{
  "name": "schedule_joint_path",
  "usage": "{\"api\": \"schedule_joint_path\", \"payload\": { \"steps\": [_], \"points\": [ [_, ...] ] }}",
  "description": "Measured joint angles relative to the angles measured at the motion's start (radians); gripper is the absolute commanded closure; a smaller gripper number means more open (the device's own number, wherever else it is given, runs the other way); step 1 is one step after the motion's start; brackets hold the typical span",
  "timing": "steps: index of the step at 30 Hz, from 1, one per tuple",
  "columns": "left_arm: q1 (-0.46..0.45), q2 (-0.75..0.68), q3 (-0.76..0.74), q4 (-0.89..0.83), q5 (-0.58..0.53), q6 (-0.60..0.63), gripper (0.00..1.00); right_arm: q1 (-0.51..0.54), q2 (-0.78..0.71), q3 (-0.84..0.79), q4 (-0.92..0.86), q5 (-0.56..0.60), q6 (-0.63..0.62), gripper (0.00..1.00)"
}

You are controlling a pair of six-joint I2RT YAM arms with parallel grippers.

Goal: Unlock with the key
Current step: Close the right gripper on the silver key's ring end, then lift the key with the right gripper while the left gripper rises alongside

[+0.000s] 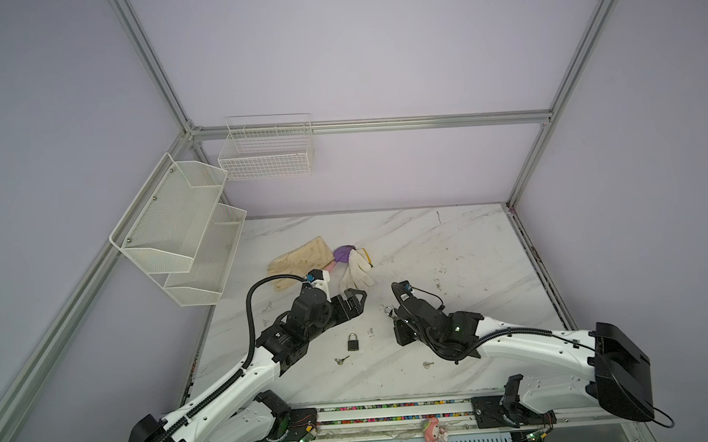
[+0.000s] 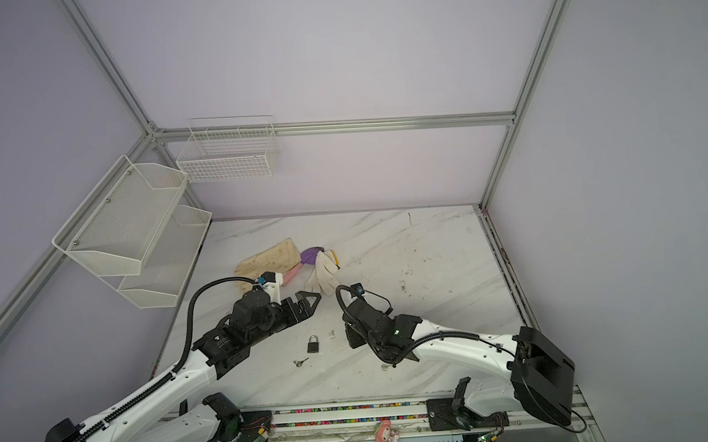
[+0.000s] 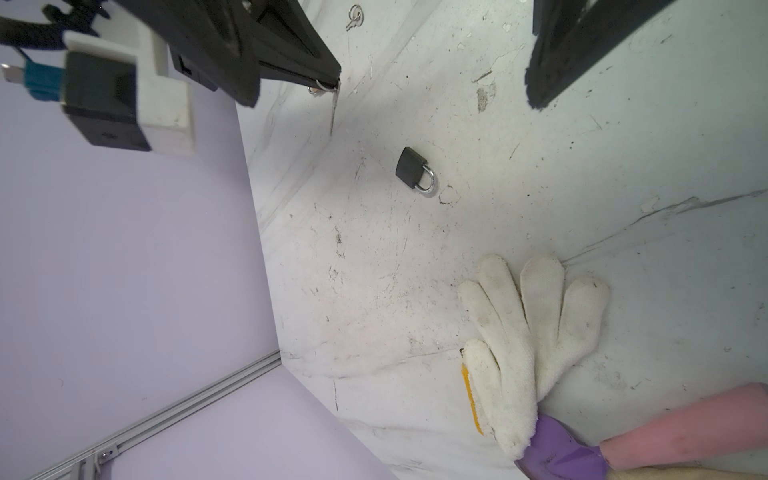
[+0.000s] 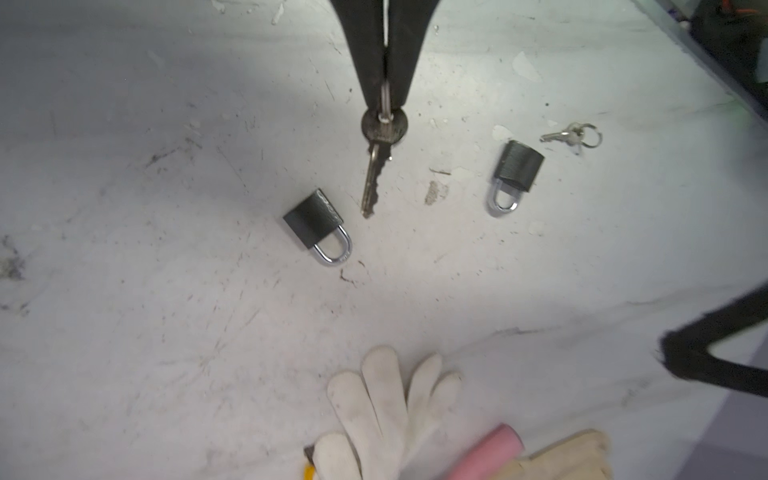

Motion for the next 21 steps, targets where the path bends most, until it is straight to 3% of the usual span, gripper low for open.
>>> {"api": "schedule_joint_path", "payload": {
  "steps": [3, 8, 14, 21],
  "points": [
    [0.001, -0.018, 0.005, -0.008, 0.013, 0.002, 0.0, 0.0, -0.082, -0.026, 0.086, -0.016, -0.096, 1.0],
    [0.003, 0.005, 0.078, -0.035, 0.066, 0.016, 0.14, 0.0, -0.164, -0.072, 0.238, -0.064, -0.253, 1.0],
    [0.003, 0.058, 0.169, 0.013, 0.15, 0.063, 0.29, 0.0, -0.136, -0.058, 0.31, -0.09, -0.377, 1.0],
    [0.003, 0.119, 0.197, 0.039, 0.198, 0.115, 0.5, 0.0, -0.106, -0.037, 0.327, -0.114, -0.425, 1.0]
  ]
}}
